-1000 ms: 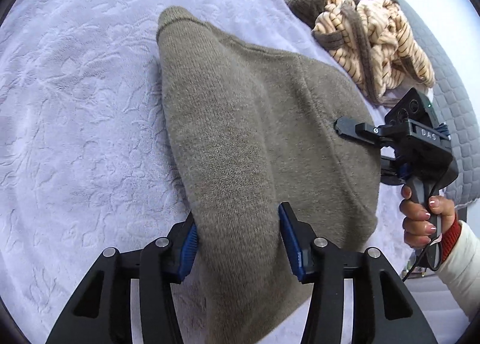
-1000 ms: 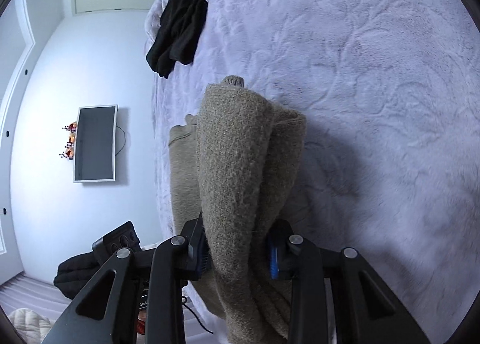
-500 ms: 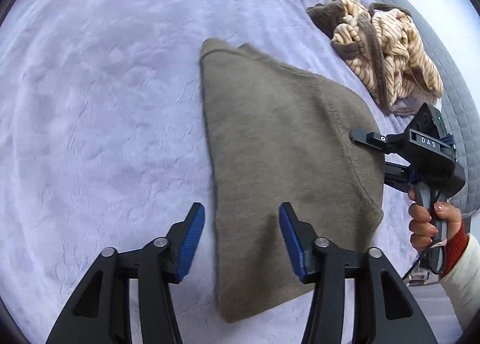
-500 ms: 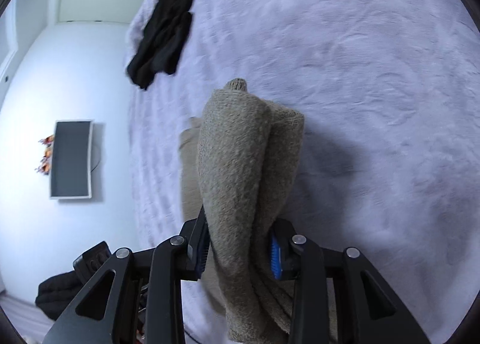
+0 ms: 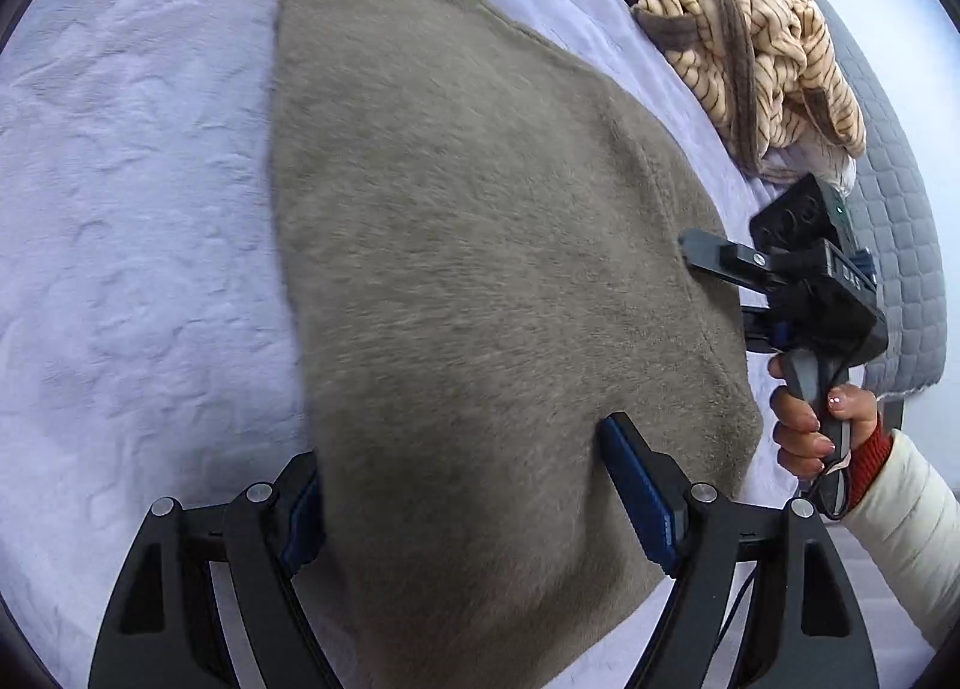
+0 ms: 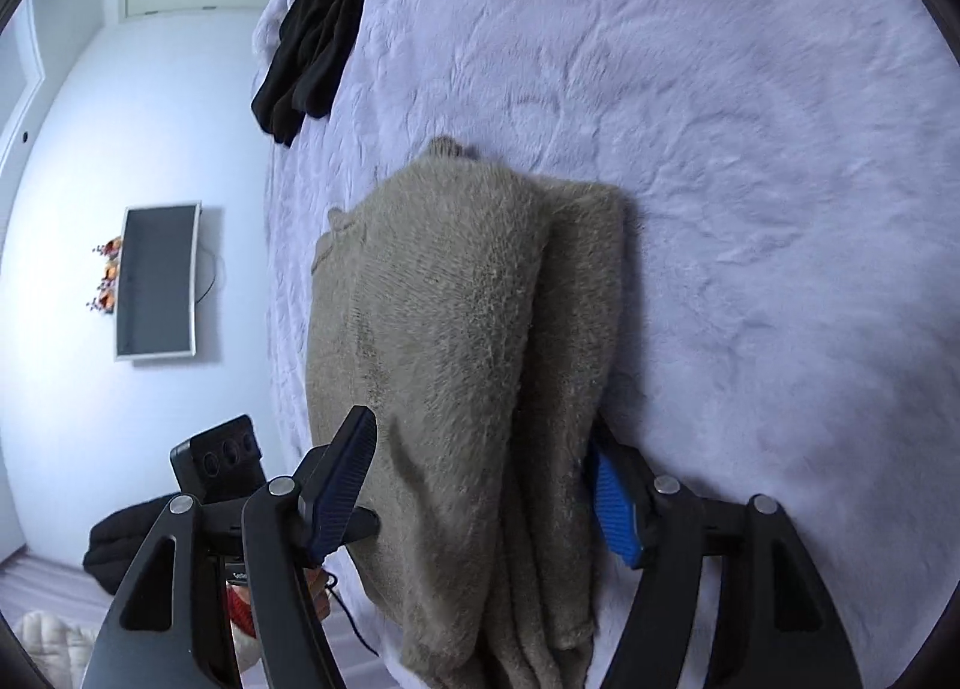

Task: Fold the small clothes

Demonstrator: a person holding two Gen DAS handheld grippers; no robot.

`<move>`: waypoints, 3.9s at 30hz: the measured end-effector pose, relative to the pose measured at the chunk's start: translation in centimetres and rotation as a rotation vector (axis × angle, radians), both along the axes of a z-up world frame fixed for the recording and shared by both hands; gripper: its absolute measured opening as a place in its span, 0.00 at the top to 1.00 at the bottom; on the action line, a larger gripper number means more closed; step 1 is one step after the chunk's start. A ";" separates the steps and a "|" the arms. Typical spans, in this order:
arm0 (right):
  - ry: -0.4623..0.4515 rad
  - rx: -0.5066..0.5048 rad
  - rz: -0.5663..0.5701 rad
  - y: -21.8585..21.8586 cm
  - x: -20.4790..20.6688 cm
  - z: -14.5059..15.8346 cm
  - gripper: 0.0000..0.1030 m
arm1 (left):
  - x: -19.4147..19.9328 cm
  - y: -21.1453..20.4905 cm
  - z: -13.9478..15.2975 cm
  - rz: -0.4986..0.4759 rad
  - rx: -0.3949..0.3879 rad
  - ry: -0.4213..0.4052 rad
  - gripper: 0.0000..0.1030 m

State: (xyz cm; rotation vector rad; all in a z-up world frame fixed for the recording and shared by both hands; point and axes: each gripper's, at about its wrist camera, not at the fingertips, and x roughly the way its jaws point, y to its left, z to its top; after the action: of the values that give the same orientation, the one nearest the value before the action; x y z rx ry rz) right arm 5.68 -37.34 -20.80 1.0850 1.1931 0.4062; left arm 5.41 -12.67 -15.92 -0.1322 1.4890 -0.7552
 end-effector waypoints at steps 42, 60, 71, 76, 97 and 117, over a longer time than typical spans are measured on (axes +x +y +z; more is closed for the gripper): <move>0.095 -0.197 0.074 17.0 -4.3 4.9 0.43 | -8.8 20.8 7.4 0.178 0.267 -0.149 0.18; 0.084 -0.446 0.212 19.9 -7.0 4.9 0.92 | -7.9 16.2 4.9 0.143 0.439 -0.264 0.00; 0.104 -0.463 0.139 19.0 -9.9 6.3 0.70 | -7.1 15.7 3.1 0.172 0.412 -0.164 0.00; -0.018 -0.398 0.199 23.2 -10.5 10.4 0.70 | -7.4 15.6 3.3 0.173 0.412 -0.167 0.00; 0.139 -0.451 0.196 23.0 -14.7 5.6 0.89 | -9.4 17.2 6.1 0.138 0.415 -0.191 0.00; 0.166 -0.564 0.090 24.5 -13.4 10.4 0.30 | -11.3 19.1 11.5 0.130 0.437 -0.246 0.00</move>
State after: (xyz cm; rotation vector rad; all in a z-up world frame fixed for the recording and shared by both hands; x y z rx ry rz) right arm -7.69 -12.88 -10.40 0.5840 1.3968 0.0339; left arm -5.91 6.45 -4.44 0.1872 1.3613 -0.3162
